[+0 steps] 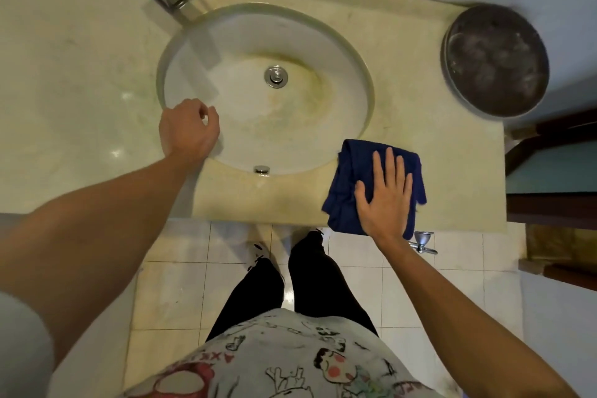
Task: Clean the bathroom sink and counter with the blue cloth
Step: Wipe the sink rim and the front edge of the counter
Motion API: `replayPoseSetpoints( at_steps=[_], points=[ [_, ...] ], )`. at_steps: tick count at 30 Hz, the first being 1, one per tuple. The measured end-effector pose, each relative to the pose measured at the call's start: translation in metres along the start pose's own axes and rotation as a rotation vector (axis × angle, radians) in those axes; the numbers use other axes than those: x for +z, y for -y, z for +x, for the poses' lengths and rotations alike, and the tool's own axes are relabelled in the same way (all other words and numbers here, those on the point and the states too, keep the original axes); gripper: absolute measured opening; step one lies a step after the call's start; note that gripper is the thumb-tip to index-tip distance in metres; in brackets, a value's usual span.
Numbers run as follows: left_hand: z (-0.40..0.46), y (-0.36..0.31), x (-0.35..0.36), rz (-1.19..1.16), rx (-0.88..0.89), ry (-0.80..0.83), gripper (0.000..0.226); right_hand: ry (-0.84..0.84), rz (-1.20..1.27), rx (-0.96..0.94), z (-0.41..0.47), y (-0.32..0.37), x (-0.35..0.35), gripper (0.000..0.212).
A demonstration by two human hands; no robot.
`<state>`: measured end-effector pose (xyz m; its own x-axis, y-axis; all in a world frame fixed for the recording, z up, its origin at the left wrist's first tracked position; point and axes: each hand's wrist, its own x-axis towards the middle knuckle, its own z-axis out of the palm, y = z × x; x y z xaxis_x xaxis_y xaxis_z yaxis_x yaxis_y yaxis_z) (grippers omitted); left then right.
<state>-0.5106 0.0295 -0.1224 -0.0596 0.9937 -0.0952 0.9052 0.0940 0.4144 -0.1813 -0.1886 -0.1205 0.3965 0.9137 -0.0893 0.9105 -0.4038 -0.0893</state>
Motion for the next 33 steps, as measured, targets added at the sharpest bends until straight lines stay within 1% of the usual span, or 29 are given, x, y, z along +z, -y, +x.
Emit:
replayPoseSetpoints(
  at_steps=[3,9,13,17,20,23,27,30,33],
  points=[
    [0.001,0.001,0.0,0.02,-0.002,0.005,0.039,-0.021,-0.008,0.047,0.035,0.006,0.0,0.066],
    [0.002,0.001,0.001,0.025,-0.012,-0.015,0.032,-0.011,-0.004,0.064,0.159,0.02,-0.01,0.068],
    [0.002,0.0,0.001,0.03,-0.029,-0.01,0.028,-0.007,0.033,0.001,0.234,0.026,-0.018,0.068],
    [0.003,0.001,0.004,0.067,-0.042,0.005,0.026,-0.002,0.046,-0.107,0.307,0.028,-0.027,0.067],
    [0.003,0.002,0.006,0.087,-0.042,-0.002,0.025,-0.017,0.052,-0.169,0.349,0.028,-0.031,0.067],
    [0.003,0.0,0.006,0.08,-0.037,-0.011,0.025,-0.053,0.061,-0.198,0.364,0.023,-0.03,0.067],
    [0.001,0.0,0.005,0.059,-0.032,-0.027,0.025,-0.04,0.069,-0.179,0.351,0.019,-0.028,0.069],
    [0.001,0.002,0.006,0.051,-0.008,-0.04,0.026,-0.03,0.075,-0.13,0.315,0.003,-0.028,0.069],
    [0.0,0.003,0.007,0.048,0.016,-0.049,0.029,-0.027,0.092,-0.127,0.256,-0.03,-0.025,0.067]
  ],
)
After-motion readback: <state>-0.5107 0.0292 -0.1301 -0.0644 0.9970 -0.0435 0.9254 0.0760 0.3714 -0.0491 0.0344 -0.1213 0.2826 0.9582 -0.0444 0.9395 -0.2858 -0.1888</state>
